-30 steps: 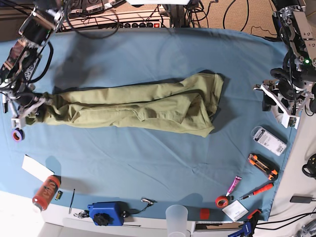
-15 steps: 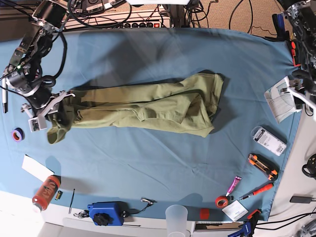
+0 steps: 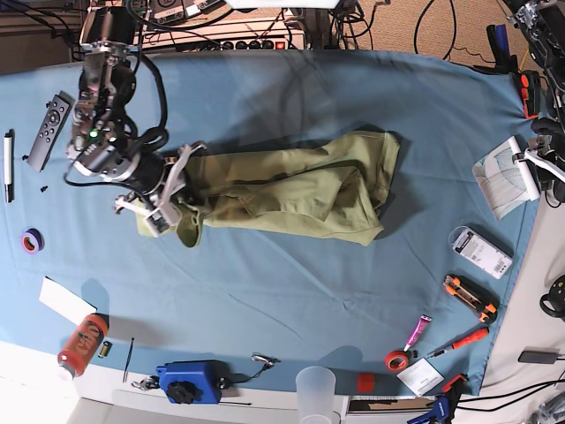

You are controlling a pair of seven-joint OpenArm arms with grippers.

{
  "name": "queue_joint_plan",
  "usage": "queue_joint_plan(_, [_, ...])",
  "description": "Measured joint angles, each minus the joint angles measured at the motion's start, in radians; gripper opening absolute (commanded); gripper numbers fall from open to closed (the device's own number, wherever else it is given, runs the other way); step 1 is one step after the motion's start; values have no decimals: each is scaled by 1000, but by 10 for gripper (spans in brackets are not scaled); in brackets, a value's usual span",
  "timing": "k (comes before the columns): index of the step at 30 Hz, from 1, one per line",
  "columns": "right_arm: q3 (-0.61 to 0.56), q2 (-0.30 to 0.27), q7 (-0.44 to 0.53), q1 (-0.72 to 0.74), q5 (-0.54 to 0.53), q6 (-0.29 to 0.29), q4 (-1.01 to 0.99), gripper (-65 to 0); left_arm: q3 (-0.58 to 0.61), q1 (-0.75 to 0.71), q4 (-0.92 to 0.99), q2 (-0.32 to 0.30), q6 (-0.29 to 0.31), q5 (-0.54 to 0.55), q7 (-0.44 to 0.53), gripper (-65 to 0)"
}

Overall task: Layout the t-shirt on the table in an organized manner, then fold the t-shirt properly
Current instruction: 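Grasp the strip end with the right gripper and fold it toward the middle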

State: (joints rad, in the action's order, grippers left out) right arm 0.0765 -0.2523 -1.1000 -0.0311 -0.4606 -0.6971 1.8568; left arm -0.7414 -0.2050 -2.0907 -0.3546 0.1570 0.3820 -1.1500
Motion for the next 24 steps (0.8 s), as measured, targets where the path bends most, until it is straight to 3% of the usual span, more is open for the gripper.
queue_joint_plan(8, [-83, 0, 21, -5, 56, 0, -1, -636, 0, 0, 0, 0, 0, 50, 0, -341])
queue_joint_plan(11, [-84, 0, 24, -5, 57, 0, -1, -463, 0, 0, 0, 0, 0, 49, 0, -341])
queue_joint_plan(12, [-84, 0, 26, -5, 56, 0, -1, -427, 0, 0, 0, 0, 0, 49, 0, -341])
queue_joint_plan(14, [-84, 0, 29, -5, 55, -1, -1, -414, 0, 0, 0, 0, 0, 49, 0, -341])
queue_joint_plan(24, [-84, -2, -26, 2, -225, 0, -1, -416, 0, 0, 0, 0, 0, 49, 0, -341])
